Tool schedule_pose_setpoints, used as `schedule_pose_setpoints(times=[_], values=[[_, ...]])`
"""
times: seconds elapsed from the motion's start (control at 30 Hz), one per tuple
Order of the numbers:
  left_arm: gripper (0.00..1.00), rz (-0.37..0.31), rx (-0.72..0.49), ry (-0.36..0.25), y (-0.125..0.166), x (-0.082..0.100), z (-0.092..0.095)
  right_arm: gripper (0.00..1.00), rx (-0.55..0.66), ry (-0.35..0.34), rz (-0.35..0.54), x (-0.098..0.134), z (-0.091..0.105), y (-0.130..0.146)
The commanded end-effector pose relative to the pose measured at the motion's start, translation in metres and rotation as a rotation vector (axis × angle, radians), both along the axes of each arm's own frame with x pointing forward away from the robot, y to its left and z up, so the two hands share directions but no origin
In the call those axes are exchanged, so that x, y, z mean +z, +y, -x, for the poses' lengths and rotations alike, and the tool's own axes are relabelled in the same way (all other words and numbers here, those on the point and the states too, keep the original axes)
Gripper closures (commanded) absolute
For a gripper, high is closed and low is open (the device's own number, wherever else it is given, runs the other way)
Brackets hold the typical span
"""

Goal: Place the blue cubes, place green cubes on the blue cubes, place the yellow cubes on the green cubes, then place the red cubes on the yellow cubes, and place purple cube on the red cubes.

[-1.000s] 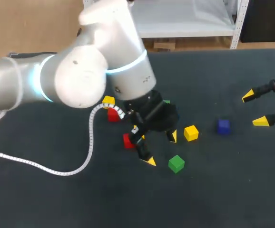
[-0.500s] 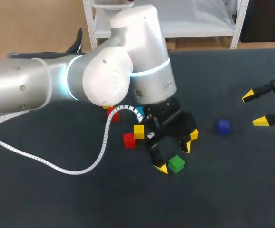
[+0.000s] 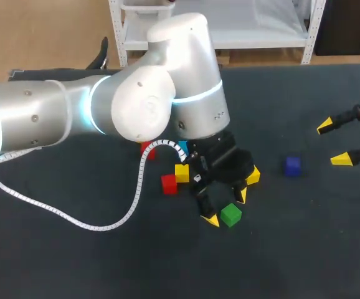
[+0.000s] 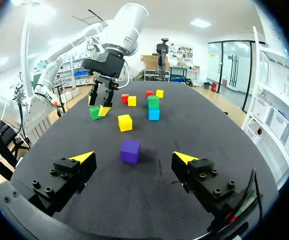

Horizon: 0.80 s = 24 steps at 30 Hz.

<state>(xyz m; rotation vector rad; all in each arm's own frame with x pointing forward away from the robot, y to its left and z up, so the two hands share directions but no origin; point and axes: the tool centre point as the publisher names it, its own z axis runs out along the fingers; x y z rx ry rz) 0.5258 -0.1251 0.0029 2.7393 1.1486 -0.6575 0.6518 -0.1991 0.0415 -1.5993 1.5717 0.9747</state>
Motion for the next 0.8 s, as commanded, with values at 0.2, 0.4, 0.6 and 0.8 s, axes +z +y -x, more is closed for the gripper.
schedule_pose_setpoints(times=[0.2, 0.4, 0.6, 0.8], values=[[0.48, 0.016, -0.015, 0.004, -0.004, -0.001, -0.004, 0.00, 0.000, 0.000, -0.001, 0.000, 0.000, 0.000], [0.44, 0.016, -0.028, 0.016, -0.004, -0.005, 0.002, 0.00, 0.000, 0.000, -0.001, 0.000, 0.000, 0.000], [0.78, 0.022, -0.016, 0.019, -0.002, -0.005, -0.001, 0.00, 0.000, 0.000, -0.001, 0.000, 0.000, 0.000], [1.00, 0.036, 0.028, 0.015, 0.001, 0.005, -0.005, 0.00, 0.000, 0.000, -0.001, 0.000, 0.000, 0.000]])
